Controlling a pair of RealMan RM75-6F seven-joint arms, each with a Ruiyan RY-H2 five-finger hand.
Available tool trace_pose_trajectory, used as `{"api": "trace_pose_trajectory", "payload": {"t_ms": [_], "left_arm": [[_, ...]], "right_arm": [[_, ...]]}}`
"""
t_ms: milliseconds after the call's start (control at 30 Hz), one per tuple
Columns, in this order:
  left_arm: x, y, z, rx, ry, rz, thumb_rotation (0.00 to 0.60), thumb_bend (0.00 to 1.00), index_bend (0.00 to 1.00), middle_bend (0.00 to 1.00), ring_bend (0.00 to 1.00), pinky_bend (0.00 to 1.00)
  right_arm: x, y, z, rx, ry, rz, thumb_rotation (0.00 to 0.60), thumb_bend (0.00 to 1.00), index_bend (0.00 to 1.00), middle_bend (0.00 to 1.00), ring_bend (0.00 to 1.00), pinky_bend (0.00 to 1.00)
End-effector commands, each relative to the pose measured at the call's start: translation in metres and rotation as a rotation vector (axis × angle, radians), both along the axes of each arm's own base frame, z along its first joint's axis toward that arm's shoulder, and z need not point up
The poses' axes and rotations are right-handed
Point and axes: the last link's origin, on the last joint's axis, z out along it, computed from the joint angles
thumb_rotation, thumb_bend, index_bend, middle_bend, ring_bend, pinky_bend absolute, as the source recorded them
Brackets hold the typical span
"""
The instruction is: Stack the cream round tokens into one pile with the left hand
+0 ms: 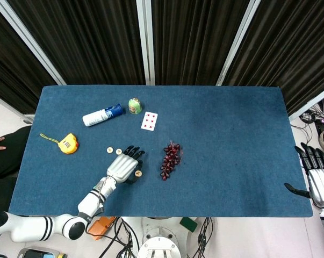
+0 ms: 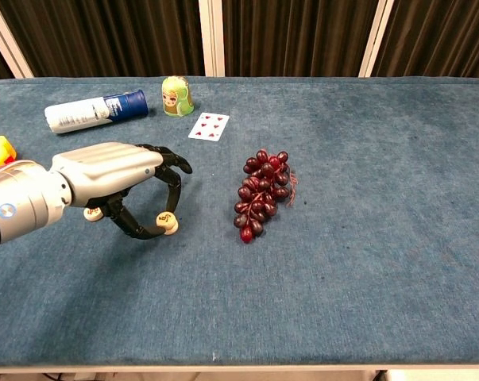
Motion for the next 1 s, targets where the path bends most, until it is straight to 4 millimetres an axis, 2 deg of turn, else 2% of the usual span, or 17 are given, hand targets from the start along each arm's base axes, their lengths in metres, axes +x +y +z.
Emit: {"api": "trace_pose_trajectory", "payload": {"t_ms": [33,500,767,833,1000], "left_arm": [[0.0,0.0,0.0,0.001,0.004,0.0,0.6,0.3,0.49,0.1,0.0,0.0],[0.0,-0.001,0.0,0.003,-0.001,-0.002,0.6,0.27,0.42,0.1,0.0,0.0],[0.0,-0.001,0.001,0.01,-0.006,-0.002,0.6,0.27,0.41,0.1,0.0,0.0],[0.001,-0.002,0.005,0.015,-0.01,-0.004,0.6,0.27,0.41,0.1,0.0,0.0],[-0.004,-0.002,0.03,0.077,-0.039,0.001,0.6,0.27,0.41,0.1,0.0,0.0]], "right_arm": [[0.0,0.0,0.0,0.001,-0.001,-0.001,0.6,0.19,0.0,0.02,0.0,0.01],[-0.001,0.0,0.0,-0.001,-0.004,-0.002,0.6,0.19,0.0,0.02,0.0,0.01],[-0.002,0.001,0.001,-0.003,-0.005,-0.003,0.6,0.19,0.0,0.02,0.0,0.01],[-0.002,0.001,0.001,-0.004,-0.006,-0.002,0.6,0.19,0.0,0.02,0.0,0.01],[-0.003,0.002,0.002,-0.006,-0.009,-0.004,0.6,0.19,0.0,0.02,0.0,0.01]]}}
